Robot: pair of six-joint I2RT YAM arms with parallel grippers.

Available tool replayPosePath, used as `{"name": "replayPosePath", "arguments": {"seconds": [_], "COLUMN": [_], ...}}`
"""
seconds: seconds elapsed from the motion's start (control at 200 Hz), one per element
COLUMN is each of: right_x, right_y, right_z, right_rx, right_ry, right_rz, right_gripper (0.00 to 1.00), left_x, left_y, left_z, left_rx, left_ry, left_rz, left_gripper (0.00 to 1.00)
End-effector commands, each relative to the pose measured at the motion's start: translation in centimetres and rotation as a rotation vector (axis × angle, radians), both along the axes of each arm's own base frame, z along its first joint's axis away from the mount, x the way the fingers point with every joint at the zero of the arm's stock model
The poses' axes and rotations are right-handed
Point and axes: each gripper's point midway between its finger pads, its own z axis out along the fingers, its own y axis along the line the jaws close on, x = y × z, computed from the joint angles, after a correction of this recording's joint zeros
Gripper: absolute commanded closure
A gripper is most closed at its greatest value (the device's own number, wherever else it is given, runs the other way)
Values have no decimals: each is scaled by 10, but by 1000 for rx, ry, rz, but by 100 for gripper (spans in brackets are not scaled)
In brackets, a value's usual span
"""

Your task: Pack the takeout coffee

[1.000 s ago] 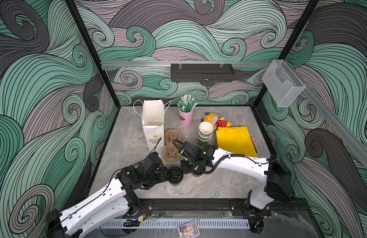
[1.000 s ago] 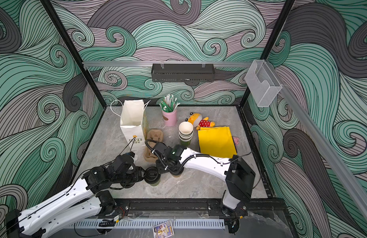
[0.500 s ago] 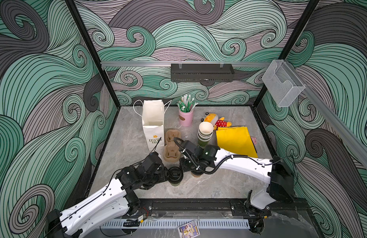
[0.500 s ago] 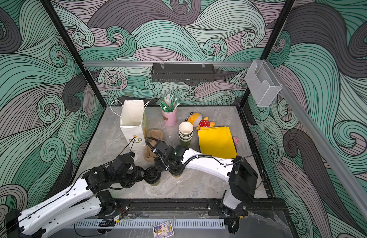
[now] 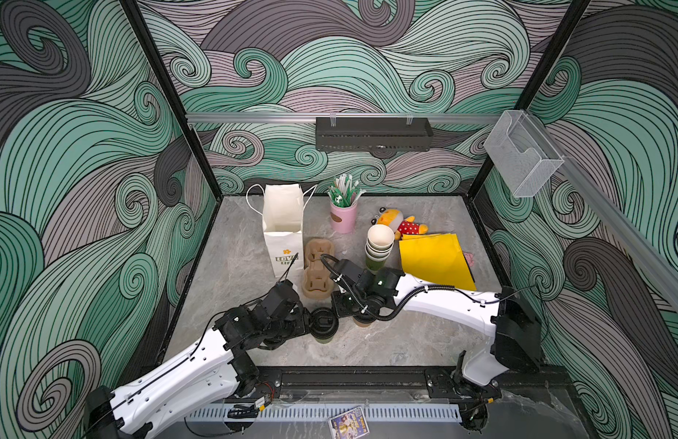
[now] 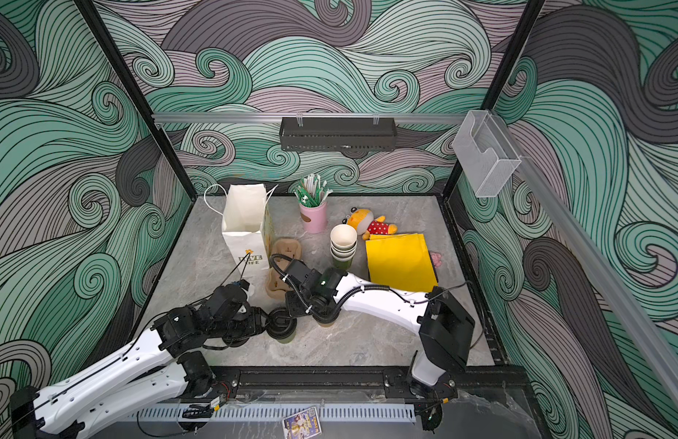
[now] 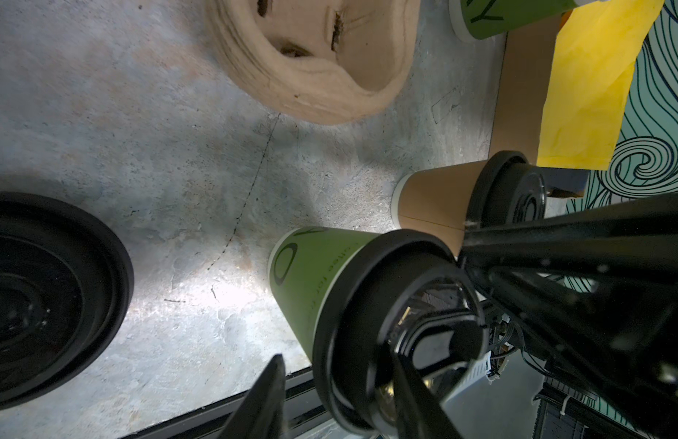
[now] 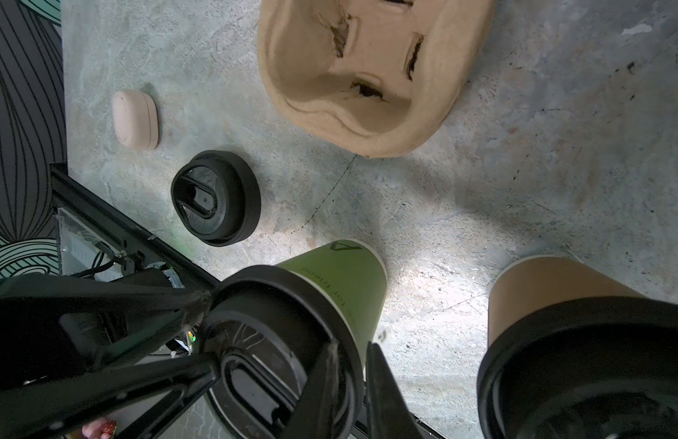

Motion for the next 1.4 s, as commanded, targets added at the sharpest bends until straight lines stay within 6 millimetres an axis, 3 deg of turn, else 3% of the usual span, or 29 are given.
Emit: {"name": "replayPosePath", "arguments": {"seconds": [0.0, 0.715, 0.785, 0.87, 0.99, 1.096, 1.276, 1.396], "right_x": [-9, -30, -27, -15, 1, -1, -27, -31], "right_y": [-6, -48, -45, -33, -24, -17, -2, -1], "right_z": [-16, -55, -47, -21, 27, 48, 31, 18], "right_rx": [-44, -261, -247, -168, -47, 58, 103, 79], "right_ry": [60, 151, 129, 48, -130, -173, -48, -10], "right_rz": [-1, 37, 42, 43, 57, 83, 181, 189], "right_gripper": [82, 83, 83, 80, 65, 57, 46, 42], "left_x": [-7, -12, -12, -11, -10, -9, -7, -6], "left_y": [10, 14, 13, 12, 9, 8, 6, 6], "left_z": [-16, -21, -21, -18, -13, -11, -9, -5], "left_rx": [62, 64, 63, 57, 31, 22, 15, 6], "left_ry": [39, 61, 60, 55, 39, 26, 17, 2], "left_rz": [-10, -4, -7, -6, -10, -14, -18, -17], "left_gripper": [55, 57, 57, 57, 56, 55, 54, 48]}}
